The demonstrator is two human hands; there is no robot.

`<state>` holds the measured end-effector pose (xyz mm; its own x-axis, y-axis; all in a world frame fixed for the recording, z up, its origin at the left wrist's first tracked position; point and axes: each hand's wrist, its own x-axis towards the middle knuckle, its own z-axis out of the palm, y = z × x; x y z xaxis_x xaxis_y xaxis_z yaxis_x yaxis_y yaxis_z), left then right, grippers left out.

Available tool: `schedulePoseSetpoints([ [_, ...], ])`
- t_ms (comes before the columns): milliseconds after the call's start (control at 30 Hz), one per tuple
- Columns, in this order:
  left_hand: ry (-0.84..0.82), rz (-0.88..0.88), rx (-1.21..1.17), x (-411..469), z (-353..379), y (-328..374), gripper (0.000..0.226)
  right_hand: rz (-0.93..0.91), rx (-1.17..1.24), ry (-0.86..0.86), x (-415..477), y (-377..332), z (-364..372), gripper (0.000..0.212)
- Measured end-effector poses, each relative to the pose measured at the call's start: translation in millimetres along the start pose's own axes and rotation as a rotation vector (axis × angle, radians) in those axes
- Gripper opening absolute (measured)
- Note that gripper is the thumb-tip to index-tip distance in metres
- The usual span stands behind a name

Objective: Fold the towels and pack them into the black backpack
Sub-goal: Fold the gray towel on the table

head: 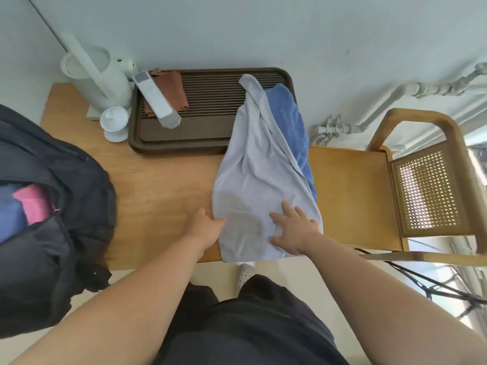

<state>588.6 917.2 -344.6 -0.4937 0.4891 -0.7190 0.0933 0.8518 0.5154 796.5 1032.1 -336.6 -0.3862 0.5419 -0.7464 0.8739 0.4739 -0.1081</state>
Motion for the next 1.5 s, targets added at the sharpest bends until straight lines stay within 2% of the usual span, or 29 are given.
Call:
schedulePoseSetpoints([
  [67,0.030,-0.005,-0.119,6,10,3,0.020,-0.023,-0.034,-0.020,0,4,2,0.079],
  [133,0.011,-0.029,-0.159,12,19,7,0.014,-0.043,-0.064,-0.039,0,8,1,0.081],
  [267,0.051,-0.053,-0.134,13,32,12,0.030,-0.070,-0.083,-0.048,0,11,-3,0.081],
  [367,0.027,-0.017,-0.236,0,31,24,0.027,-0.070,-0.057,-0.048,0,11,-7,0.074],
  [467,0.024,0.046,-0.305,-16,19,36,0.017,-0.093,0.028,0.106,-4,0,-24,0.059],
  [533,0.020,0.105,-0.328,-32,5,46,0.011,-0.204,0.115,0.275,-8,-15,-44,0.055],
  [567,0.016,0.139,-0.327,-38,-2,50,0.019,-0.282,0.152,0.343,-11,-24,-57,0.054],
  [633,0.039,0.254,-0.277,-55,-19,63,0.027,-0.441,0.176,0.448,-17,-44,-86,0.055],
  [733,0.117,0.472,-0.136,-82,-49,85,0.027,-0.626,0.113,0.522,-23,-69,-127,0.061],
  [867,0.203,0.710,0.082,-120,-96,107,0.035,-0.762,0.015,0.444,-28,-90,-167,0.034],
  [1000,0.333,0.734,0.240,-140,-132,115,0.023,-0.792,-0.065,0.508,-30,-106,-183,0.042],
  [1067,0.393,0.689,0.437,-144,-147,117,0.008,-0.774,-0.031,0.599,-37,-109,-188,0.033],
  [1100,0.424,0.667,0.517,-145,-153,117,0.006,-0.776,0.006,0.645,-40,-110,-189,0.028],
  [1133,0.451,0.646,0.552,-146,-159,117,0.015,-0.787,0.046,0.689,-44,-111,-189,0.028],
  [1200,0.468,0.644,0.452,-149,-170,114,0.026,-0.821,0.109,0.751,-53,-116,-188,0.031],
  [1267,0.437,0.694,0.197,-154,-180,111,0.030,-0.880,0.164,0.757,-63,-122,-189,0.037],
  [1333,0.359,0.734,-0.046,-161,-187,111,0.027,-0.916,0.292,0.729,-72,-129,-189,0.033],
  [1400,0.304,0.764,-0.188,-165,-193,111,0.029,-0.937,0.501,0.619,-84,-133,-192,0.031],
  [1500,0.260,0.794,-0.309,-166,-200,111,0.025,-0.970,0.828,0.351,-106,-140,-194,0.023],
])
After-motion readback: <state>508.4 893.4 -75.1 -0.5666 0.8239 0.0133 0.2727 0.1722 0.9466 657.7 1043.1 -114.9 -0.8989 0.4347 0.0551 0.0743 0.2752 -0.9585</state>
